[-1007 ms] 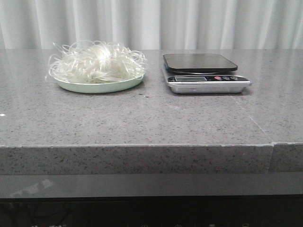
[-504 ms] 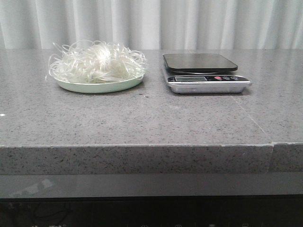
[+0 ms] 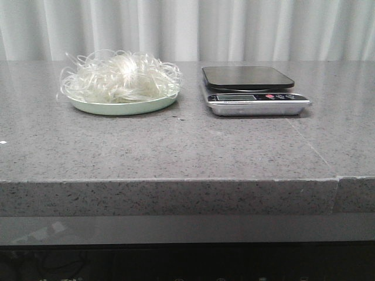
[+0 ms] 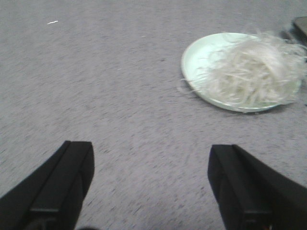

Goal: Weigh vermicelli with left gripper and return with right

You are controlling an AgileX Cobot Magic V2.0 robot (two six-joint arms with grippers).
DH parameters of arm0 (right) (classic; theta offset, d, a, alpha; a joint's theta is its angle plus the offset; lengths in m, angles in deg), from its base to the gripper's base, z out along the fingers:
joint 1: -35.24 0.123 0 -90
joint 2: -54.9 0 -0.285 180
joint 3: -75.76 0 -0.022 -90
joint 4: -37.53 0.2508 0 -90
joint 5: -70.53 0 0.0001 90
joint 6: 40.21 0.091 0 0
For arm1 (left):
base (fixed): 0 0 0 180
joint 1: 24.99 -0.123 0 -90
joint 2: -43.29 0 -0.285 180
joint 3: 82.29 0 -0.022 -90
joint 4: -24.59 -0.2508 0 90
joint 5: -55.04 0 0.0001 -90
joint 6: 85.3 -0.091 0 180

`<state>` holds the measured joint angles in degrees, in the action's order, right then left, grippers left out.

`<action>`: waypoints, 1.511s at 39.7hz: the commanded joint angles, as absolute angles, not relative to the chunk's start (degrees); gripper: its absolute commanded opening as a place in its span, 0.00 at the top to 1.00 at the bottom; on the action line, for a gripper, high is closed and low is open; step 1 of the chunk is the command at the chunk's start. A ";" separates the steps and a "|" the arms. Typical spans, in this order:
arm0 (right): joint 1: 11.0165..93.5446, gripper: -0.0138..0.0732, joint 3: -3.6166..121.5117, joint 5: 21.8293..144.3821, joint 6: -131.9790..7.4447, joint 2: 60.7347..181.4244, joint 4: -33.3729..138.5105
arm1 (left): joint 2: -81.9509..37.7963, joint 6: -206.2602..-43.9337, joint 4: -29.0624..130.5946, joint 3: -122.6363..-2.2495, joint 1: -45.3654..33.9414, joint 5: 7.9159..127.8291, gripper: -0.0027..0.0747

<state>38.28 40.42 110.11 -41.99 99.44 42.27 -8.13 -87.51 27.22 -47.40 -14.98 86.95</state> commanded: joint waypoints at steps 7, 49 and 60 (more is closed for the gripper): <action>38.34 0.18 42.22 106.85 -42.43 99.99 41.90 | -20.06 -88.13 28.31 -56.17 -4.57 78.41 0.22; 38.34 0.18 42.22 106.85 -42.43 99.99 41.90 | -62.45 -88.13 28.76 -82.42 1.98 77.22 0.24; 38.34 0.18 42.22 106.85 -42.43 99.99 41.90 | -62.64 -88.13 28.76 -82.42 1.98 77.22 0.59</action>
